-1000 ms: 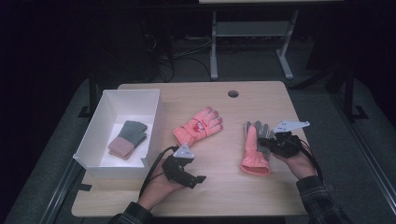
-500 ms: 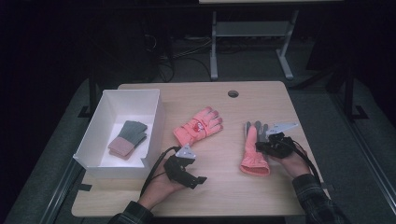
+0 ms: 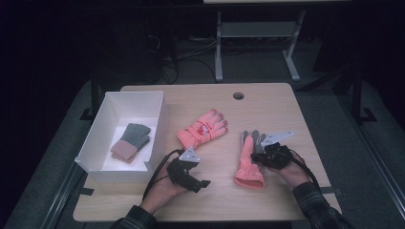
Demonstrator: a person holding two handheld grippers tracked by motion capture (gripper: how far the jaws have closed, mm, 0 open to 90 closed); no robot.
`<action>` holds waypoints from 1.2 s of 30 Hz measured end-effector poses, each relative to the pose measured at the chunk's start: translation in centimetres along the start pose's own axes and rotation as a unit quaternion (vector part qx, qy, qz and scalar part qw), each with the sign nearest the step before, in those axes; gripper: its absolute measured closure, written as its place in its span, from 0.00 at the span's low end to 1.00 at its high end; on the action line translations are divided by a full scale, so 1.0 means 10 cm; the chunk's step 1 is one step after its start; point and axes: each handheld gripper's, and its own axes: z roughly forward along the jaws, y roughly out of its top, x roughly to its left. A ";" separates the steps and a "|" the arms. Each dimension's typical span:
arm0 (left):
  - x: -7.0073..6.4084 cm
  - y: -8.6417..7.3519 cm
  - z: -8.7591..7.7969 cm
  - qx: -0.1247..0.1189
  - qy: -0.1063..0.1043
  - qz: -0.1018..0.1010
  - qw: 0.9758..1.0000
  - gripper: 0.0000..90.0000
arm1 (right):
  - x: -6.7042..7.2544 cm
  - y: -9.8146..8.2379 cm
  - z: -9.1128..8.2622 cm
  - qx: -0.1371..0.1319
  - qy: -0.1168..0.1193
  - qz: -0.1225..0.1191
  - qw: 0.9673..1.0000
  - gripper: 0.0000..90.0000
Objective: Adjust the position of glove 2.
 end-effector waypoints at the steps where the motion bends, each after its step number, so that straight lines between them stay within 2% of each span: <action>1: 0.00 0.00 0.00 -0.004 0.000 -0.006 1.000 0.16 | 0.02 0.01 0.01 0.001 0.003 -0.003 1.000 1.00; 2: 0.01 0.00 -0.01 0.002 0.002 0.000 1.000 0.16 | 0.05 0.01 0.02 0.001 0.006 -0.008 1.000 1.00; 3: 0.02 -0.01 -0.01 -0.004 0.003 -0.007 1.000 0.16 | 0.09 0.02 0.03 0.002 0.012 -0.012 1.000 1.00; 6: 0.05 -0.02 -0.02 -0.006 0.001 -0.012 1.000 0.16 | 0.19 0.04 0.05 0.004 0.025 -0.025 0.999 1.00; 10: 0.08 -0.02 -0.03 0.006 -0.003 -0.015 1.000 0.15 | 0.31 0.05 0.08 0.004 0.043 -0.039 0.998 1.00; 12: 0.08 -0.02 -0.03 0.003 -0.006 -0.018 1.000 0.15 | 0.37 0.06 0.09 0.004 0.050 -0.046 0.998 1.00; 19: 0.06 -0.01 -0.05 0.011 -0.006 -0.008 1.000 0.15 | 0.55 0.05 0.09 0.011 0.076 -0.062 0.995 1.00; 21: 0.05 -0.02 -0.05 0.009 -0.004 -0.007 1.000 0.15 | 0.59 0.05 0.09 0.013 0.075 -0.068 0.995 1.00; 25: 0.05 -0.02 -0.06 0.002 -0.003 -0.016 1.000 0.16 | 0.58 0.07 -0.01 -0.008 0.072 -0.062 0.995 1.00; 26: 0.06 -0.02 -0.07 0.008 -0.003 -0.009 1.000 0.16 | 0.58 0.07 -0.05 -0.013 0.073 -0.059 0.995 1.00; 28: 0.07 -0.02 -0.06 0.007 -0.002 -0.010 1.000 0.16 | 0.60 0.06 -0.11 -0.022 0.074 -0.060 0.995 1.00; 29: 0.06 -0.03 -0.06 0.002 -0.001 -0.015 1.000 0.16 | 0.63 0.06 -0.14 -0.025 0.076 -0.060 0.995 1.00; 32: 0.07 -0.03 -0.05 0.004 -0.001 -0.014 1.000 0.16 | 0.74 0.04 -0.20 -0.034 0.081 -0.066 0.994 1.00; 33: 0.07 -0.03 -0.06 0.008 -0.001 -0.008 1.000 0.16 | 0.78 0.03 -0.22 -0.034 0.082 -0.069 0.994 1.00; 36: 0.06 -0.03 -0.06 0.009 -0.001 -0.009 1.000 0.16 | 0.84 -0.01 -0.25 -0.030 0.083 -0.075 0.993 1.00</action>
